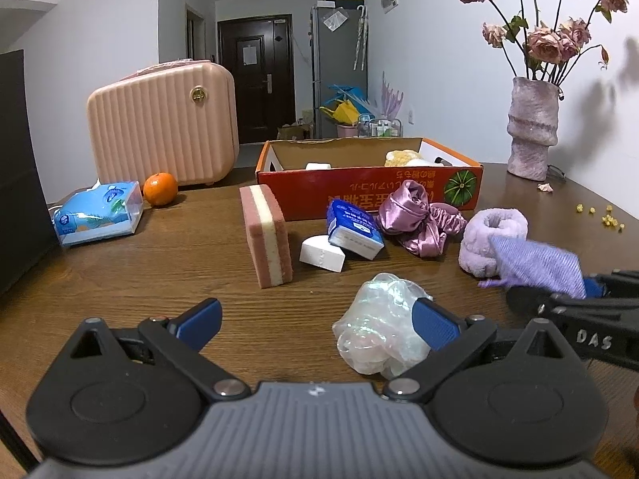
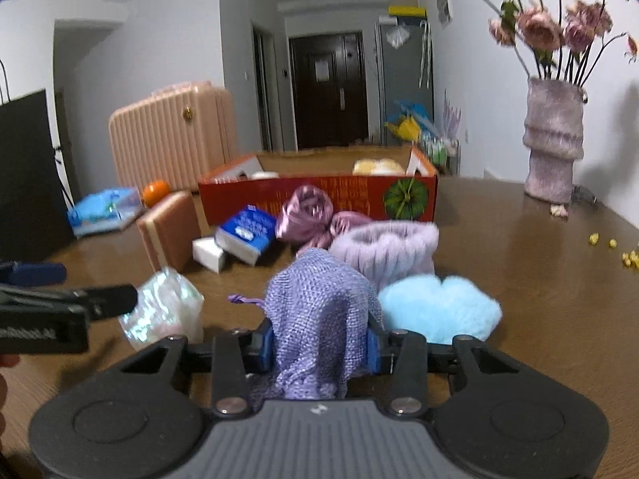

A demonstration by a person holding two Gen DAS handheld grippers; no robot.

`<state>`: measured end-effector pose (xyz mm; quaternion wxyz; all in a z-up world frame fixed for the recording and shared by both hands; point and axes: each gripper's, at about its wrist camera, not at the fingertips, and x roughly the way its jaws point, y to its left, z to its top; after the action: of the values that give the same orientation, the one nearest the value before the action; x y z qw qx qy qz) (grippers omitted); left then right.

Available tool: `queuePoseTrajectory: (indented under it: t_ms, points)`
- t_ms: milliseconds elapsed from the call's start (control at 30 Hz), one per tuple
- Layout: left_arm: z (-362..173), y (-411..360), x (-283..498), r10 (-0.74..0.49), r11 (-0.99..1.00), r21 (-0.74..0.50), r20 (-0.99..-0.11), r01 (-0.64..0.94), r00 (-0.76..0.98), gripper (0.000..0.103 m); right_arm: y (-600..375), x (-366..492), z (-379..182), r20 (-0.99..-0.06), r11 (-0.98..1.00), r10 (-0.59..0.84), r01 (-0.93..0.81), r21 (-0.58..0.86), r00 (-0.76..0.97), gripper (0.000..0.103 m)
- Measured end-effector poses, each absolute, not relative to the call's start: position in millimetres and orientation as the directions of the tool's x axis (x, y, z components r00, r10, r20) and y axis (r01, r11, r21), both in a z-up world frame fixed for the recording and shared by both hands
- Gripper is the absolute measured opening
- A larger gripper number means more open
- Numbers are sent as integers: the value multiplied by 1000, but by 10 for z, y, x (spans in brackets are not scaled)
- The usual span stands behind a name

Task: Organize soft objects
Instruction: 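Close the right gripper on the purple drawstring pouch and lift it, then close the left gripper on the clear plastic bag while the right gripper holds the pouch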

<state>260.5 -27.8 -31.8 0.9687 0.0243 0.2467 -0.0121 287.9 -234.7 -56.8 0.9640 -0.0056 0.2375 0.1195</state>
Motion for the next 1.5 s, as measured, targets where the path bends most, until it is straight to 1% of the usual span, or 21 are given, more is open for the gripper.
queuePoseTrajectory:
  t_ms: [267, 567, 933, 1133, 1233, 1300, 1367, 1400, 1500]
  points:
    - [-337, -368, 2620, -19, 996, 65, -482, 57, 876, 103, -2422, 2848, -517, -427, 973, 229, -222, 67, 875, 40]
    - [-410, -594, 2756, -23, 988, 116, -525, 99, 851, 103, -2530, 2819, -494, -402, 976, 216, -197, 88, 890, 41]
    - [-551, -700, 2988, 10, 985, 147, -576, 92, 818, 103, -2576, 2827, -504, -404, 978, 207, -186, 92, 891, 41]
    - [-589, -712, 3056, -9, 984, 139, -584, 111, 811, 103, -2559, 2831, -517, -411, 979, 204, -186, 85, 888, 41]
    - [-600, -695, 3082, -36, 985, 114, -597, 130, 801, 93, -2549, 2841, -524, -414, 979, 203, -186, 82, 887, 41]
    - [-602, -688, 3088, -54, 985, 99, -604, 142, 795, 79, -2544, 2837, -526, -410, 979, 204, -188, 80, 889, 41]
    - [-607, -679, 3093, -77, 984, 80, -613, 158, 786, 72, -2534, 2839, -530, -411, 979, 202, -188, 75, 889, 41]
    - [-608, -674, 3091, -85, 984, 72, -616, 164, 783, 65, -2530, 2841, -533, -413, 979, 201, -188, 73, 888, 41]
    - [-605, -657, 3086, -107, 984, 48, -620, 173, 777, 55, -2524, 2842, -537, -410, 979, 202, -189, 72, 890, 41]
